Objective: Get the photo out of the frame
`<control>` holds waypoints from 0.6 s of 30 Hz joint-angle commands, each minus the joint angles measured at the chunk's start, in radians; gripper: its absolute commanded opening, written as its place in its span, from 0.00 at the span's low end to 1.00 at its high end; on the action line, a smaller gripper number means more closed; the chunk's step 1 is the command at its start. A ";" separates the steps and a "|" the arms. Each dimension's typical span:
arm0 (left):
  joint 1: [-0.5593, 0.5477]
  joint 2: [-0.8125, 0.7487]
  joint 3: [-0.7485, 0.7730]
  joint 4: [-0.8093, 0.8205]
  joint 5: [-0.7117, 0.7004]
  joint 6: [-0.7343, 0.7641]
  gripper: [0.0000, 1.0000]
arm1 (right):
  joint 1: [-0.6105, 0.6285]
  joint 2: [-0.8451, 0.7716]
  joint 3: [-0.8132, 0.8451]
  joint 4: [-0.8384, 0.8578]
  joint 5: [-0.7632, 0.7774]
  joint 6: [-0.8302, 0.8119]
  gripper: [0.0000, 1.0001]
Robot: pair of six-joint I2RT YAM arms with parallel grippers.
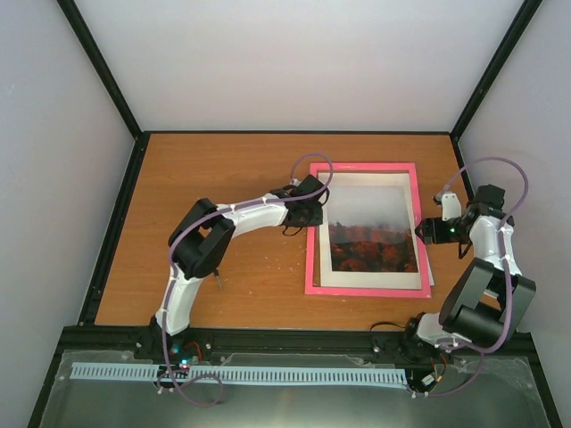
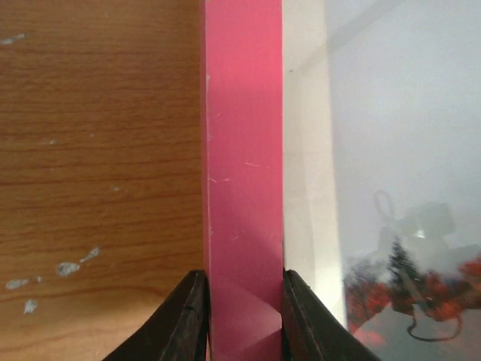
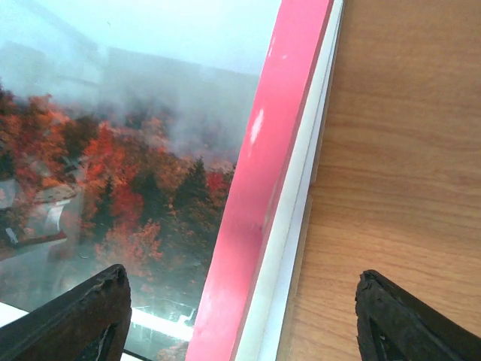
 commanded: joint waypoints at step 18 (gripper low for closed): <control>0.149 -0.237 -0.041 -0.019 0.041 0.019 0.01 | -0.004 -0.263 0.196 -0.297 -0.274 -0.070 0.84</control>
